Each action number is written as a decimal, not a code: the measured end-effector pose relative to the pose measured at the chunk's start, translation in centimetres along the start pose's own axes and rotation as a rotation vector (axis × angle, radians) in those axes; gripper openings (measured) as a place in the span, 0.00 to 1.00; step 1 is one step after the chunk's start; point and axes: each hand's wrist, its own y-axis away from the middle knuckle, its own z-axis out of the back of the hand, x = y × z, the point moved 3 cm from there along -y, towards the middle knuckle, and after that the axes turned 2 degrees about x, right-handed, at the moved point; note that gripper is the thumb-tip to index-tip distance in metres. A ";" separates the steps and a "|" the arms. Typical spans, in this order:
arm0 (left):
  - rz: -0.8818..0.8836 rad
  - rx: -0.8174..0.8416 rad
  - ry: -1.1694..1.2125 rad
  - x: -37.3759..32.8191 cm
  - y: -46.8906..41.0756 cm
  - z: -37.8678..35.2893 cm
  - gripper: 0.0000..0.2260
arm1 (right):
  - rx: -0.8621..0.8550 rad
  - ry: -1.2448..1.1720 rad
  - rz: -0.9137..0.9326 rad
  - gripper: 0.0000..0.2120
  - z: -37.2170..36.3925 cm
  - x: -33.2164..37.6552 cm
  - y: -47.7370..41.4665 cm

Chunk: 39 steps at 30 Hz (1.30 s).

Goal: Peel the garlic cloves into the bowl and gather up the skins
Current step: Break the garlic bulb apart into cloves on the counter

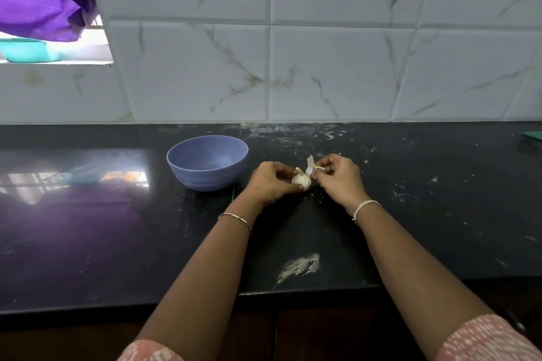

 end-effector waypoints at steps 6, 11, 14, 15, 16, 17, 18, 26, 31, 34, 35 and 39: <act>-0.060 -0.099 -0.133 -0.7 0.3 -0.4 0.21 | 0.190 -0.052 0.040 0.07 -1.1 0.4 0.2; -0.013 -0.055 -0.047 -0.5 -0.1 -0.3 0.20 | 0.103 -0.039 0.036 0.03 -0.9 0.1 -0.3; 0.008 -0.018 0.008 -0.2 -0.2 -0.2 0.18 | 0.062 -0.042 -0.008 0.05 -0.7 -0.4 -0.6; 0.014 -0.014 0.021 -0.1 -0.3 -0.2 0.18 | 0.038 -0.035 -0.016 0.05 -0.5 -0.5 -0.7; 0.017 -0.013 0.031 0.0 -0.4 -0.1 0.18 | 0.014 -0.017 -0.015 0.04 -0.4 -0.6 -0.8; 0.024 -0.013 0.033 0.2 -0.5 0.0 0.18 | -0.001 0.012 -0.013 0.04 -0.3 -0.6 -0.8; 0.030 -0.008 0.037 0.2 -0.6 0.1 0.19 | -0.008 0.051 -0.014 0.04 -0.1 -0.7 -0.8; 0.043 0.008 0.089 -0.1 -0.1 0.1 0.18 | -0.059 0.292 -0.072 0.04 1.1 -1.4 -0.9; 0.009 -0.047 0.047 -0.4 0.3 -0.1 0.23 | 0.026 0.212 0.060 0.17 0.4 0.0 -0.2; -0.022 -0.068 0.014 -0.4 0.4 -0.3 0.20 | 0.059 0.050 0.139 0.18 0.0 1.3 0.4; -0.031 -0.077 -0.004 -0.4 0.4 -0.2 0.18 | 0.092 0.008 0.142 0.16 -0.3 1.4 0.6; -0.040 -0.073 -0.061 -0.5 0.3 0.1 0.15 | 0.163 0.074 0.158 0.07 -0.9 1.1 0.7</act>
